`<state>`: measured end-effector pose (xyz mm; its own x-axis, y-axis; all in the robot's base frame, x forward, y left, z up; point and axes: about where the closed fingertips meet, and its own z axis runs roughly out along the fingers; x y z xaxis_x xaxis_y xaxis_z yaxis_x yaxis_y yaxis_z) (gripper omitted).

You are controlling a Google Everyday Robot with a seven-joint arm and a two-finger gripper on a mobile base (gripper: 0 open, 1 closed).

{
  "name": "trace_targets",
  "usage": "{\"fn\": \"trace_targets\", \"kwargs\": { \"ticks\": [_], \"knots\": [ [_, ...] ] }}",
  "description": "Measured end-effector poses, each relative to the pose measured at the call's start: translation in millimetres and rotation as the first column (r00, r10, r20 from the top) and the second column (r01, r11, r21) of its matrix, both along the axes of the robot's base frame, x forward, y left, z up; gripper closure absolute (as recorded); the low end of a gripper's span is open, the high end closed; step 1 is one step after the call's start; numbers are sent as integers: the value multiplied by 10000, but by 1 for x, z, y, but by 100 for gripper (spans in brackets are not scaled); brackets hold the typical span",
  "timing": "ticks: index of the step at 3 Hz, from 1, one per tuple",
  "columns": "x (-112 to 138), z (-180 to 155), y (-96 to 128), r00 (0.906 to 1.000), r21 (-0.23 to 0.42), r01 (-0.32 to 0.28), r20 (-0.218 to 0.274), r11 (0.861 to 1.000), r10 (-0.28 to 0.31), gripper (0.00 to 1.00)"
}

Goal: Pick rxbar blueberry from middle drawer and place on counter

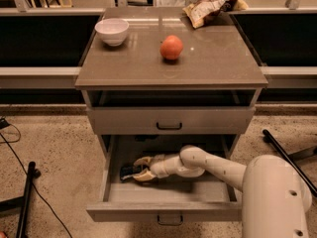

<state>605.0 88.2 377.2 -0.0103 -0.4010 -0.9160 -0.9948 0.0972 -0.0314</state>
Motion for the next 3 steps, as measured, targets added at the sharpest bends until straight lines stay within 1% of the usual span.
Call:
{"fn": "trace_targets", "kwargs": {
  "ticks": [1, 2, 3],
  "knots": [
    [-28, 61, -22, 9924, 745, -778, 1014, 9942, 700, 100],
    [-59, 113, -61, 9793, 1310, -966, 1894, 9867, 708, 100],
    [-79, 182, -102, 9610, 1264, -757, 2737, 9891, 386, 100]
  ]
}}
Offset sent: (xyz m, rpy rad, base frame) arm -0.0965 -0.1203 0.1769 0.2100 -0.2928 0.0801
